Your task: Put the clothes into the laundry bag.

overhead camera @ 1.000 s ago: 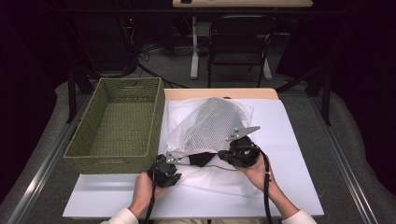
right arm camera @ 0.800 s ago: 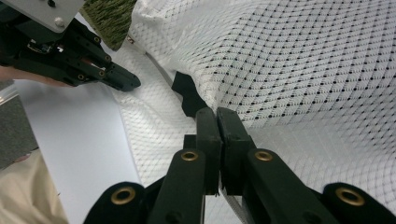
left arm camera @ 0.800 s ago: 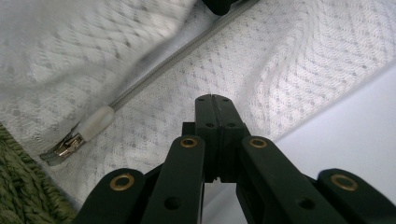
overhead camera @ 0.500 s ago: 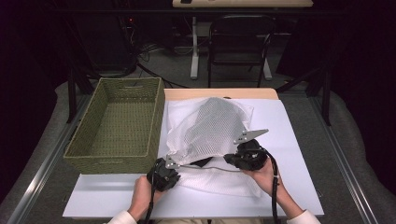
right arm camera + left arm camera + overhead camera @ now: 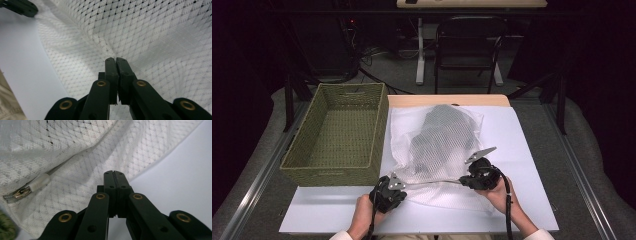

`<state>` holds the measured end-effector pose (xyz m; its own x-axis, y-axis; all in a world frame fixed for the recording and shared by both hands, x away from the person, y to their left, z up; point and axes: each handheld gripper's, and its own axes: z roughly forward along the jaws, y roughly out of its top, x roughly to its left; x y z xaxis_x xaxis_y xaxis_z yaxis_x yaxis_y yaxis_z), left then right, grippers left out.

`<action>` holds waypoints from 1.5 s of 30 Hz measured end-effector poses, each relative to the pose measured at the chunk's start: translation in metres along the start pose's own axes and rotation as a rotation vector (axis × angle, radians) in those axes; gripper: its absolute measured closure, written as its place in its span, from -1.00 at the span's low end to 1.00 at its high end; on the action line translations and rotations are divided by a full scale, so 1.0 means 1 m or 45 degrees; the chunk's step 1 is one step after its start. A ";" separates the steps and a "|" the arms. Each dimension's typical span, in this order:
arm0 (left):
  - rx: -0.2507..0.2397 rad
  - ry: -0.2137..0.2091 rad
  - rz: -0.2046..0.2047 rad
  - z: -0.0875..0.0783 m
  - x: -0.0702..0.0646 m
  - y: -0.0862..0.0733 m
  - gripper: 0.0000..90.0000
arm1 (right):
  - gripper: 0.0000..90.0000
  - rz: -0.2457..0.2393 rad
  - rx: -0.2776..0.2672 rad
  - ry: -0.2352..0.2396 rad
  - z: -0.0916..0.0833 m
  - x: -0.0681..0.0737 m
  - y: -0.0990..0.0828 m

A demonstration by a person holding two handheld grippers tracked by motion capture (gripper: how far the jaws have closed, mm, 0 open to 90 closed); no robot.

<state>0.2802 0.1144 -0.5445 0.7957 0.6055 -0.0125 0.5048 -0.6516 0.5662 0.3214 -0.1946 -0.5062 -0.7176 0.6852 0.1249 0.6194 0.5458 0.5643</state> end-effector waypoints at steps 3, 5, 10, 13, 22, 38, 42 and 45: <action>0.004 -0.032 0.009 -0.002 -0.005 -0.002 1.00 | 0.96 0.010 0.024 -0.006 0.004 -0.003 -0.003; 0.004 -0.056 0.007 -0.004 -0.009 -0.003 1.00 | 0.96 0.009 0.040 -0.005 0.006 -0.004 -0.004; 0.010 -0.129 -0.005 -0.007 -0.020 -0.007 1.00 | 0.95 0.003 0.095 -0.017 0.009 -0.007 -0.014; 0.008 -0.164 0.000 -0.007 -0.026 -0.007 0.99 | 0.95 0.013 0.114 -0.025 0.009 -0.012 -0.021; -0.025 -0.120 -0.055 -0.024 -0.022 -0.009 0.28 | 0.92 -0.009 0.119 -0.013 0.011 -0.010 -0.024; -0.123 0.116 -0.185 -0.045 0.019 0.005 -0.06 | 0.65 -0.041 0.109 -0.041 0.011 -0.008 -0.019; -0.102 0.120 -0.197 -0.037 0.024 0.008 0.01 | 0.40 -0.066 0.094 -0.018 0.008 -0.007 -0.018; -0.097 0.091 -0.215 -0.032 0.027 0.008 0.07 | 0.16 -0.079 0.086 -0.010 0.006 -0.005 -0.017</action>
<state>0.2954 0.1399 -0.5141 0.6748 0.7359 -0.0557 0.6002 -0.5033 0.6216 0.3163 -0.2049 -0.5214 -0.7528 0.6528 0.0850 0.5942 0.6182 0.5146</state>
